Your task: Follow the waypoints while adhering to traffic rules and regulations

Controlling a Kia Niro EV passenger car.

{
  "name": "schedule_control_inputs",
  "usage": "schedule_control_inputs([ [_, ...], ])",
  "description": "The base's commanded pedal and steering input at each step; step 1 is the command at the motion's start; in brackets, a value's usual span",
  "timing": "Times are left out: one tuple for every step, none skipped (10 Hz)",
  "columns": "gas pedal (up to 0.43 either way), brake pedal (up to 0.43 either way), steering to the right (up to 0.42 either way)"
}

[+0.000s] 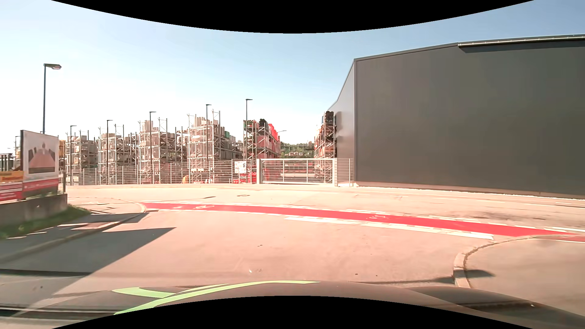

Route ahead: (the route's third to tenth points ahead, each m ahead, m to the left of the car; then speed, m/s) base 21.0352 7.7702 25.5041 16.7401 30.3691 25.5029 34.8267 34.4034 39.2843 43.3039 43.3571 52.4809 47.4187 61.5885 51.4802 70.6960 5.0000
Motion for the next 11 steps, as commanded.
schedule_control_inputs([
  [0.0,0.274,0.138],
  [0.0,0.274,0.153],
  [0.0,0.274,0.164],
  [0.0,0.274,0.173],
  [0.0,0.274,0.179],
  [0.0,0.274,0.178],
  [0.0,0.28,0.174],
  [0.0,0.287,0.167],
  [0.0,0.293,0.162],
  [0.0,0.293,0.161],
  [0.0,0.311,0.156],
])
